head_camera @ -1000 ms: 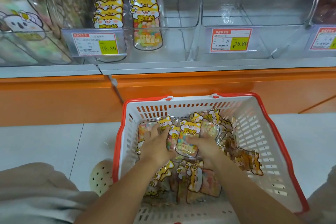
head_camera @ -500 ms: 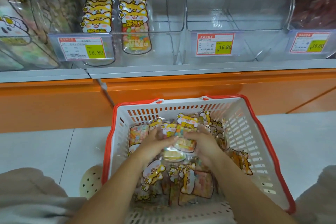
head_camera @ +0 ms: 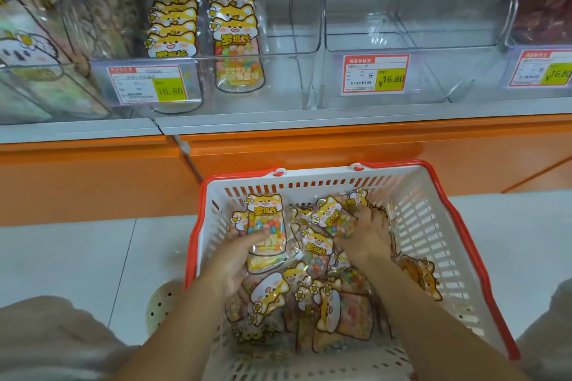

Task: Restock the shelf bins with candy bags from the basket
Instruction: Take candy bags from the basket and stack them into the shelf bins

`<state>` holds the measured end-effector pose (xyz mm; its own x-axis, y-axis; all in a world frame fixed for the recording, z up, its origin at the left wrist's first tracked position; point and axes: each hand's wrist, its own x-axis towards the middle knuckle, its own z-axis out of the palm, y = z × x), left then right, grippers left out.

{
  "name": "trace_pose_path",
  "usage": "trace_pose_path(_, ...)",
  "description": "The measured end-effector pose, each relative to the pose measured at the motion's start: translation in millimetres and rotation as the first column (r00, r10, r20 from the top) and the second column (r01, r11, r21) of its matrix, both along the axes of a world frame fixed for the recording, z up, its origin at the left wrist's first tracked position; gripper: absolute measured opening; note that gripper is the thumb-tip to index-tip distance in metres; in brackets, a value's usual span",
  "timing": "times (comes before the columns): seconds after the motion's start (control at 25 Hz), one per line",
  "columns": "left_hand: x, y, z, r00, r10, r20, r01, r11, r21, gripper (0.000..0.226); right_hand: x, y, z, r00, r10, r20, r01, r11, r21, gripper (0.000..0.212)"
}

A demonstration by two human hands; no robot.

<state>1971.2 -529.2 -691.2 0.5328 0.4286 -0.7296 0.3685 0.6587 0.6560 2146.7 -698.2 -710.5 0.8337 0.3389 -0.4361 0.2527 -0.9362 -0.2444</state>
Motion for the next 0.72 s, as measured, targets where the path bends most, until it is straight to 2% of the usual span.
trace_pose_path(0.08,-0.5,-3.0,3.6,1.000,-0.005,0.017,0.005,1.000,-0.016,0.036,-1.3,-1.9,-1.1,0.999,0.012,0.046,-0.010,0.999,-0.041,0.059)
trace_pose_path(0.12,-0.5,-4.0,4.7,1.000,0.000,0.019,0.001,0.999,-0.037,0.035,-0.6,-2.6,1.3,0.993,0.018,0.115,-0.020,1.000,0.023,0.044)
trace_pose_path(0.16,0.2,-5.0,6.6,0.999,0.016,0.037,-0.013,0.998,-0.065,0.036,-0.7,-3.1,6.0,0.982,-0.007,0.186,-0.023,0.987,0.158,0.029)
trace_pose_path(0.2,1.1,-5.7,6.6,0.997,0.039,0.059,-0.033,0.995,-0.097,0.039,-2.6,-3.5,12.8,0.978,-0.075,0.192,0.005,0.940,0.341,0.017)
trace_pose_path(0.24,2.4,-6.9,7.1,0.995,0.050,0.082,-0.040,0.991,-0.125,0.043,-5.6,-2.9,24.8,0.982,-0.158,0.103,0.082,0.848,0.524,0.013)
trace_pose_path(0.28,3.4,-7.7,5.8,0.994,0.060,0.091,-0.047,0.989,-0.143,0.044,-10.8,0.4,39.2,0.973,-0.215,-0.088,0.220,0.722,0.656,0.014)
trace_pose_path(0.32,4.7,-9.4,7.1,0.993,0.062,0.101,-0.045,0.986,-0.159,0.040,-17.1,6.2,54.8,0.921,-0.206,-0.331,0.387,0.589,0.709,0.016)
trace_pose_path(0.36,6.1,-11.5,8.3,0.993,0.061,0.105,-0.043,0.984,-0.174,0.035,-23.6,11.9,62.7,0.830,-0.159,-0.534,0.534,0.502,0.680,0.016)
trace_pose_path(0.4,7.4,-13.5,8.2,0.991,0.050,0.121,-0.027,0.982,-0.187,0.035,-31.4,16.2,65.1,0.766,-0.109,-0.634,0.586,0.523,0.618,0.017)
trace_pose_path(0.44,8.6,-15.6,8.8,0.990,0.038,0.135,-0.010,0.979,-0.206,0.039,-40.6,20.3,65.4,0.760,-0.082,-0.645,0.543,0.625,0.561,0.018)
trace_pose_path(0.48,9.1,-17.4,9.6,0.988,0.031,0.150,0.001,0.978,-0.207,0.043,-50.4,25.1,61.7,0.799,-0.067,-0.598,0.438,0.746,0.502,0.020)
trace_pose_path(0.52,8.6,-18.9,9.0,0.988,0.027,0.149,0.000,0.983,-0.182,0.043,-58.5,27.9,52.6,0.832,-0.032,-0.554,0.336,0.824,0.456,0.024)
trace_pose_path(0.56,7.8,-20.0,8.1,0.990,0.030,0.141,-0.010,0.990,-0.138,0.040,-64.9,31.1,46.7,0.848,0.001,-0.530,0.273,0.857,0.437,0.027)
trace_pose_path(0.64,3.3,-17.9,2.1,0.995,0.059,0.077,-0.054,0.996,-0.073,0.046,-59.5,31.5,36.5,0.904,-0.040,-0.425,0.271,0.823,0.499,0.026)
trace_pose_path(0.68,1.0,-15.5,-1.5,0.996,0.072,0.060,-0.069,0.996,-0.064,0.049,-47.9,29.6,33.6,0.933,-0.164,-0.321,0.328,0.757,0.565,0.023)
trace_pose_path(0.72,-0.9,-13.1,-4.1,0.995,0.086,0.059,-0.082,0.994,-0.066,0.051,-32.0,26.9,32.4,0.925,-0.299,-0.237,0.380,0.687,0.619,0.029)
